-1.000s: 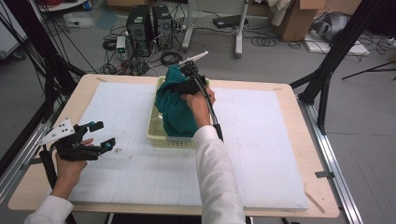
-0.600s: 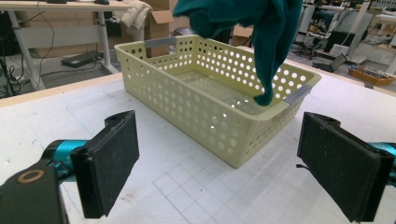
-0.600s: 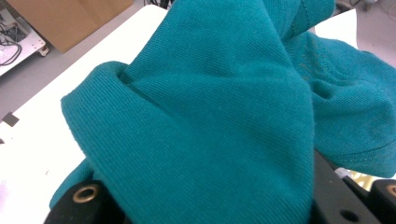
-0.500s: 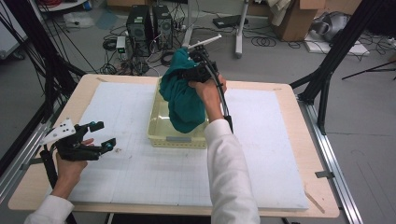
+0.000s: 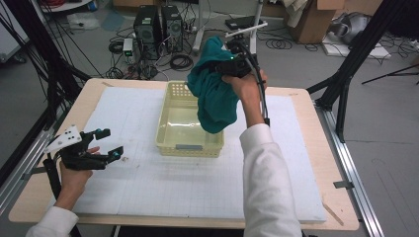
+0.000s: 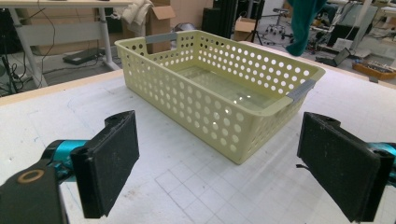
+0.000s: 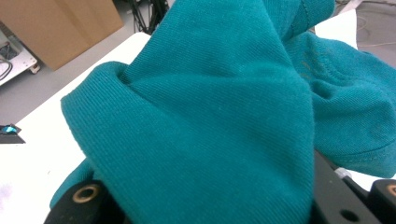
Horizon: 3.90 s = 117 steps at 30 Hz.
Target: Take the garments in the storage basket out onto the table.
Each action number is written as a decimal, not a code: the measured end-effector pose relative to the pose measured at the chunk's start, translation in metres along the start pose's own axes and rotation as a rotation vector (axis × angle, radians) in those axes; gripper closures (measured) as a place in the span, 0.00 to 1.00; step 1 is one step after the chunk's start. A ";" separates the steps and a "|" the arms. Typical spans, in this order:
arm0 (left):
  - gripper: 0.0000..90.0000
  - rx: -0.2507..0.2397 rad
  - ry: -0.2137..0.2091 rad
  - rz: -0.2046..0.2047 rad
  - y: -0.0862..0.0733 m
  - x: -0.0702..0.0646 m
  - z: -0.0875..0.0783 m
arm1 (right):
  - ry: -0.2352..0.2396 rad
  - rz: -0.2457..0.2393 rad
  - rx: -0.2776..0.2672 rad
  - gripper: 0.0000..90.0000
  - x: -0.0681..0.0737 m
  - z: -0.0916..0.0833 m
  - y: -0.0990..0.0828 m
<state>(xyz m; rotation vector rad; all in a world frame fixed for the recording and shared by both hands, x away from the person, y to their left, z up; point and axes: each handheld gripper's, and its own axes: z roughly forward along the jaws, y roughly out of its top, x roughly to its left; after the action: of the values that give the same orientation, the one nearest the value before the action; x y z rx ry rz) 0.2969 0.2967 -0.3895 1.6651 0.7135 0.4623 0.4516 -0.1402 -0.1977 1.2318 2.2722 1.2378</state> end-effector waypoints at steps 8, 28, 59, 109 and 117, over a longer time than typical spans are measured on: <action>0.15 0.006 0.011 0.004 0.000 0.000 0.000 | -0.033 0.005 -0.022 0.80 -0.017 -0.033 -0.004; 0.15 0.019 0.020 0.005 0.000 -0.001 0.002 | -0.105 0.071 -0.011 0.80 -0.083 -0.065 -0.066; 0.15 0.029 0.038 0.002 -0.002 -0.002 0.002 | -0.138 0.226 0.067 0.80 -0.149 -0.017 -0.162; 0.15 0.031 0.036 0.005 -0.001 -0.002 0.001 | -0.105 0.205 0.056 0.00 -0.153 0.002 -0.187; 0.15 0.032 0.044 0.013 -0.001 -0.002 0.000 | -0.102 0.152 0.010 0.00 -0.143 -0.010 -0.182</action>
<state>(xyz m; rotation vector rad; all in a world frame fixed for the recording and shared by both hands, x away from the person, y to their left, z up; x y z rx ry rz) 0.2951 0.2953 -0.3904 1.6951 0.7465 0.4999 0.4313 -0.3072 -0.3564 1.4601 2.1494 1.1849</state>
